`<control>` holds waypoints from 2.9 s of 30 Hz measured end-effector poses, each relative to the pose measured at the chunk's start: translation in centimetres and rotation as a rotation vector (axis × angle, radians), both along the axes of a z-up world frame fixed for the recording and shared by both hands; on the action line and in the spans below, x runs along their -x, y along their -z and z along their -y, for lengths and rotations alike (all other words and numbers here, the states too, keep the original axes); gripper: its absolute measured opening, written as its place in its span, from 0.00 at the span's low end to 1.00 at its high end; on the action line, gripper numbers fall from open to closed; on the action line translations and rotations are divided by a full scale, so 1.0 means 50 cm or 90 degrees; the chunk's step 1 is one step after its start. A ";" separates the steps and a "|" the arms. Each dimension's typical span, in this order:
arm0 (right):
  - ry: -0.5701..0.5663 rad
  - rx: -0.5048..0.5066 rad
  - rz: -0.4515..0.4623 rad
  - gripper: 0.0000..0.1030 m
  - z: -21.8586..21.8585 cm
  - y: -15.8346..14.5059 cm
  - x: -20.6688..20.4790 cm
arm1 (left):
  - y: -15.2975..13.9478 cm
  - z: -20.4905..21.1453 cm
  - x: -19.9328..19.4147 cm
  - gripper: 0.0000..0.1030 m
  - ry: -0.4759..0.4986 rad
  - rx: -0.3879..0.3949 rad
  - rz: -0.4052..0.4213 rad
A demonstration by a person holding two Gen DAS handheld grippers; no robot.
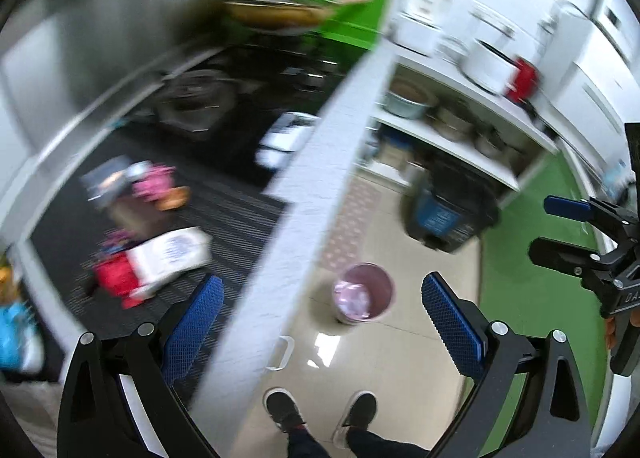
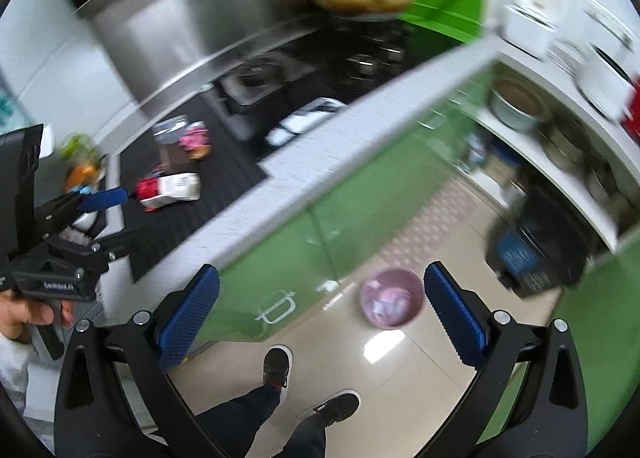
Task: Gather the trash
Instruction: 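Move both tools back to the mat, then grasp the white patterned paper bag with the right gripper while the left gripper grasps the red cloth, then carry both items to the pink wastebasket and open both grippers over it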
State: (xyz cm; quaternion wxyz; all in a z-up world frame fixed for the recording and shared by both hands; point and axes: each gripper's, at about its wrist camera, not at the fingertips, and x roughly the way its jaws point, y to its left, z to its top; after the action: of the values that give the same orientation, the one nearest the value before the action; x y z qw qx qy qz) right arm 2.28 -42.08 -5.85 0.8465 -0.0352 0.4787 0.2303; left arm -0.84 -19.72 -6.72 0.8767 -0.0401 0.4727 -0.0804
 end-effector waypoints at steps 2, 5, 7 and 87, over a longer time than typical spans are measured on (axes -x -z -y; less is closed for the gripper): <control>-0.037 -0.004 0.003 0.97 -0.053 -0.007 -0.006 | -0.015 -0.048 0.011 0.93 -0.032 -0.007 0.004; -0.086 -0.010 0.011 0.97 -0.123 -0.014 -0.016 | -0.028 -0.136 0.025 0.93 -0.084 -0.020 0.006; -0.113 -0.007 0.018 0.97 -0.172 -0.015 -0.019 | -0.032 -0.176 0.028 0.93 -0.103 -0.027 -0.001; -0.282 0.039 -0.065 0.08 -0.484 0.160 -0.236 | 0.247 -0.380 -0.110 0.30 -0.287 0.055 -0.136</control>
State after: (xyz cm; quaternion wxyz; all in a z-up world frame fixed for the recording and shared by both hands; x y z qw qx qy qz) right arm 14.11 -17.90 -13.84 0.7485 -0.1534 0.5082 0.3973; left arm 4.67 -0.75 -19.10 0.8149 -0.1900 0.5380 0.1022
